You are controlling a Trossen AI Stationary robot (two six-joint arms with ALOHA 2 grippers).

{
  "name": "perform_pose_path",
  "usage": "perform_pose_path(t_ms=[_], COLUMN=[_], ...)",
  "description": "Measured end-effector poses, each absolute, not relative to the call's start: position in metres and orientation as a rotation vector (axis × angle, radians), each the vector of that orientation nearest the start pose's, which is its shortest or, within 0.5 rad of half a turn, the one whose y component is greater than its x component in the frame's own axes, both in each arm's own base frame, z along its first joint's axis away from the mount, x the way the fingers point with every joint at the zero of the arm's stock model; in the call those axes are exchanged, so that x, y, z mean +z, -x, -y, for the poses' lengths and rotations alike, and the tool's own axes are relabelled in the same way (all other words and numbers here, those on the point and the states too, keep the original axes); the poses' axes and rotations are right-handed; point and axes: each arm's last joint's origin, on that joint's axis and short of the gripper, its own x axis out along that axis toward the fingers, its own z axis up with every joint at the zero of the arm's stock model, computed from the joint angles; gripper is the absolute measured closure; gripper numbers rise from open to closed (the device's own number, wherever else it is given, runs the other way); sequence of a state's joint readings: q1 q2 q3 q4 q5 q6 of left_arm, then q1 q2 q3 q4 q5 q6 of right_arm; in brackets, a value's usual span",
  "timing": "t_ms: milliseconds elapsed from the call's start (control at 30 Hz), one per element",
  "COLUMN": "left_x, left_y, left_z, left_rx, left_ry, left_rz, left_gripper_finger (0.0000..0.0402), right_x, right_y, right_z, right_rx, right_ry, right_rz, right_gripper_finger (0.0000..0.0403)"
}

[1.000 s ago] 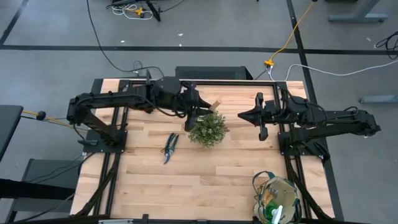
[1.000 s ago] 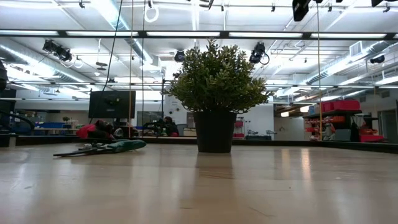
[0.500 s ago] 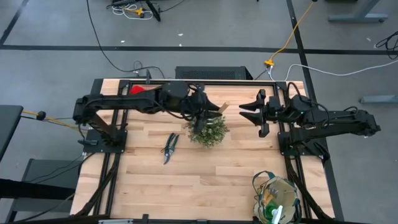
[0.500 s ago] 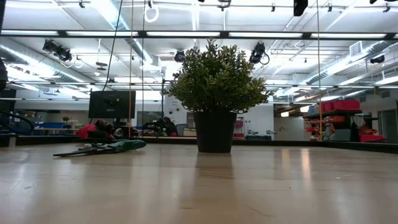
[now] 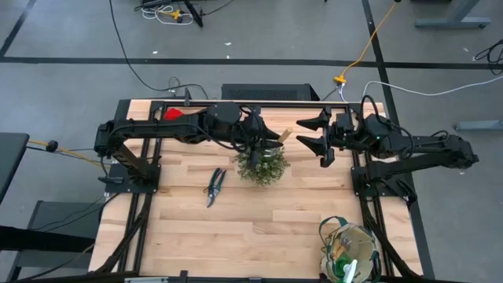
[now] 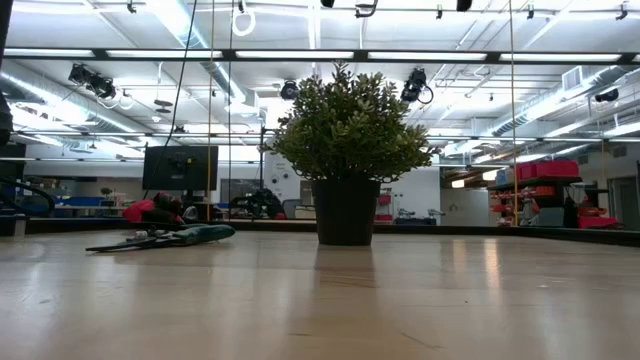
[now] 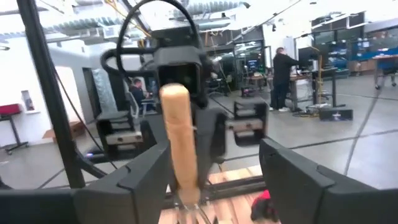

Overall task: Pick & Place Garden tools in Gardening bag
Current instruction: Put the brown hand rake into the white gardening bag

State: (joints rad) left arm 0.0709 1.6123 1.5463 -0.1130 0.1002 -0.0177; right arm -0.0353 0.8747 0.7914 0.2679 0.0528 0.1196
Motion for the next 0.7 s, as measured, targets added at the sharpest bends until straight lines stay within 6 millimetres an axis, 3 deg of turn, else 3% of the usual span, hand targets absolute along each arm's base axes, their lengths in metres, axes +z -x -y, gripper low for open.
perform_pose_path(t_ms=[233, 700], left_x=[0.395, 0.397], left_y=[-0.374, -0.374], left_z=[-0.024, -0.024], left_rx=[-0.026, -0.026], left_ry=[0.037, 0.036], left_rz=[-0.166, -0.147], left_gripper_finger=[0.0326, 0.0326], right_x=[0.376, 0.376], right_y=[-0.209, -0.237], right_z=[0.007, 0.006], right_rx=[-0.003, 0.05], right_ry=[-0.117, -0.104], right_rz=[0.189, 0.211], right_gripper_finger=[0.0152, 0.0156])
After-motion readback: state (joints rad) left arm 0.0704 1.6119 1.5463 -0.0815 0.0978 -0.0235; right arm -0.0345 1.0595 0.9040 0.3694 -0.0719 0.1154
